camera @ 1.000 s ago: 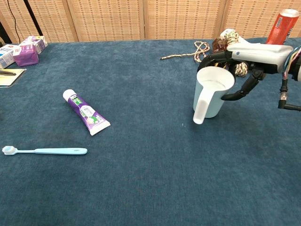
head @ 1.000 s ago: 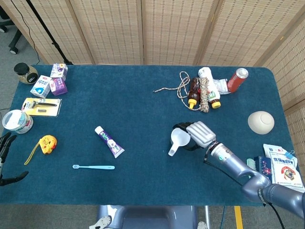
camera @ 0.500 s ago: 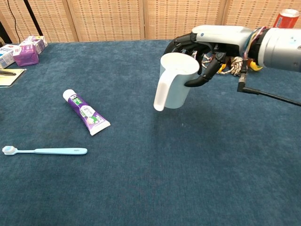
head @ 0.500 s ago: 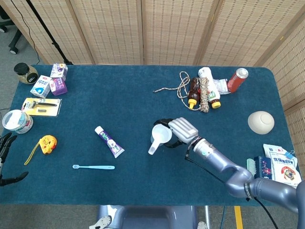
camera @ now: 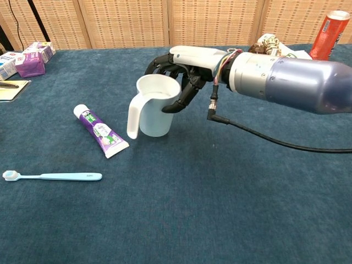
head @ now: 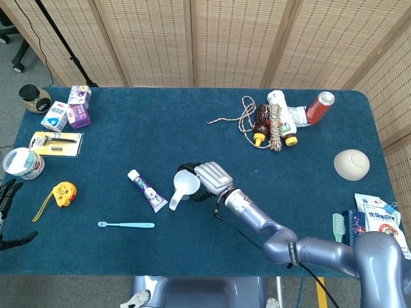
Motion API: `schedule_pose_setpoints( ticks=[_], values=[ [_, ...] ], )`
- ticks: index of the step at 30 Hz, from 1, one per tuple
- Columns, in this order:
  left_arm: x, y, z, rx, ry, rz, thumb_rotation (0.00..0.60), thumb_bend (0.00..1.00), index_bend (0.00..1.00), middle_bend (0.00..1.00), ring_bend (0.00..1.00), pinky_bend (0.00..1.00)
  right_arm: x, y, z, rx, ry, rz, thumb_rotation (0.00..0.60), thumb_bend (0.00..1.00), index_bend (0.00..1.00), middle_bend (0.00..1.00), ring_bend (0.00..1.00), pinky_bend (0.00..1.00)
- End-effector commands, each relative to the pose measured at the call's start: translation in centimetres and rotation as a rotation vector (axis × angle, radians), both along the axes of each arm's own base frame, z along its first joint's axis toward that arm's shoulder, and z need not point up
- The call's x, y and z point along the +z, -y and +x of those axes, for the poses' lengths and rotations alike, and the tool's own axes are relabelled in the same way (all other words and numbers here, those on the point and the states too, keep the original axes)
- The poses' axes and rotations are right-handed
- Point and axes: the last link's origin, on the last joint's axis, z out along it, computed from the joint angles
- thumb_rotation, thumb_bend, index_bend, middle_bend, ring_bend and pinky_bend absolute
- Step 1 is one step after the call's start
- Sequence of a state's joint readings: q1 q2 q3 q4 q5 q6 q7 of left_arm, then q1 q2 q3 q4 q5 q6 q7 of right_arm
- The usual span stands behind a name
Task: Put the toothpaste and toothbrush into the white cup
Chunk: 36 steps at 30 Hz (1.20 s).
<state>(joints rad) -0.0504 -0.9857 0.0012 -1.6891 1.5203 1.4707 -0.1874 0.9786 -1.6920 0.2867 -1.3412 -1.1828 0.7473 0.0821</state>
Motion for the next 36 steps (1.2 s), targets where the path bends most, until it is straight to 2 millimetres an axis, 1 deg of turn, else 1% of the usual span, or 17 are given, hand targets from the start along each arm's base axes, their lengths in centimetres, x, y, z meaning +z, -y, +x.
schedule_pose_setpoints(
  ticks=[1,6,14,17,19,22,25,28,32,36],
  values=[
    [0.0,0.0,0.0,0.000,0.002,0.001,0.600,0.05,0.00,0.00,0.00,0.00,-0.7,0.2,0.9,0.006,-0.005,-0.026,0.600,0.47,0.53,0.46,0.34,0.46],
    [0.2,0.0,-0.1,0.003,0.006,0.004,0.600,0.05,0.00,0.00,0.00,0.00,-1.3,0.2,0.9,0.025,-0.050,-0.056,0.600,0.47,0.51,0.46,0.33,0.46],
    [0.2,0.1,-0.1,0.001,0.008,0.003,0.600,0.05,0.00,0.00,0.00,0.00,-1.5,-0.3,1.1,0.034,-0.046,-0.054,0.600,0.47,0.43,0.40,0.27,0.46],
    [0.1,0.1,-0.1,-0.001,0.006,0.000,0.600,0.05,0.00,0.00,0.00,0.00,-1.7,-0.5,1.0,0.047,-0.058,-0.048,0.600,0.47,0.34,0.31,0.20,0.45],
    [0.1,0.1,-0.1,0.000,0.006,0.001,0.600,0.05,0.00,0.00,0.00,0.00,-1.7,-0.6,1.0,0.052,-0.064,-0.041,0.600,0.47,0.26,0.23,0.15,0.45],
    [0.1,0.1,-0.1,0.001,0.007,0.002,0.600,0.05,0.00,0.00,0.00,0.00,-1.7,-0.6,1.1,0.055,-0.073,-0.039,0.600,0.47,0.20,0.14,0.07,0.43],
    [0.1,0.1,-0.1,0.000,0.007,0.001,0.600,0.05,0.00,0.00,0.00,0.00,-1.6,-0.7,1.1,0.056,-0.081,-0.042,0.600,0.47,0.16,0.08,0.02,0.40],
    [0.1,0.1,-0.1,-0.001,0.008,0.000,0.600,0.05,0.00,0.00,0.00,0.00,-1.5,-0.8,1.2,0.063,-0.093,-0.052,0.600,0.47,0.11,0.04,0.00,0.36],
    [0.2,0.1,-0.1,-0.003,0.009,-0.001,0.600,0.05,0.00,0.00,0.00,0.00,-1.2,-1.0,1.1,0.074,-0.108,-0.068,0.600,0.47,0.07,0.02,0.00,0.33],
    [0.1,0.2,0.0,-0.004,0.009,-0.004,0.600,0.05,0.00,0.00,0.00,0.00,-0.7,-1.1,1.2,0.071,-0.119,-0.073,0.600,0.47,0.04,0.00,0.00,0.25]
  ],
)
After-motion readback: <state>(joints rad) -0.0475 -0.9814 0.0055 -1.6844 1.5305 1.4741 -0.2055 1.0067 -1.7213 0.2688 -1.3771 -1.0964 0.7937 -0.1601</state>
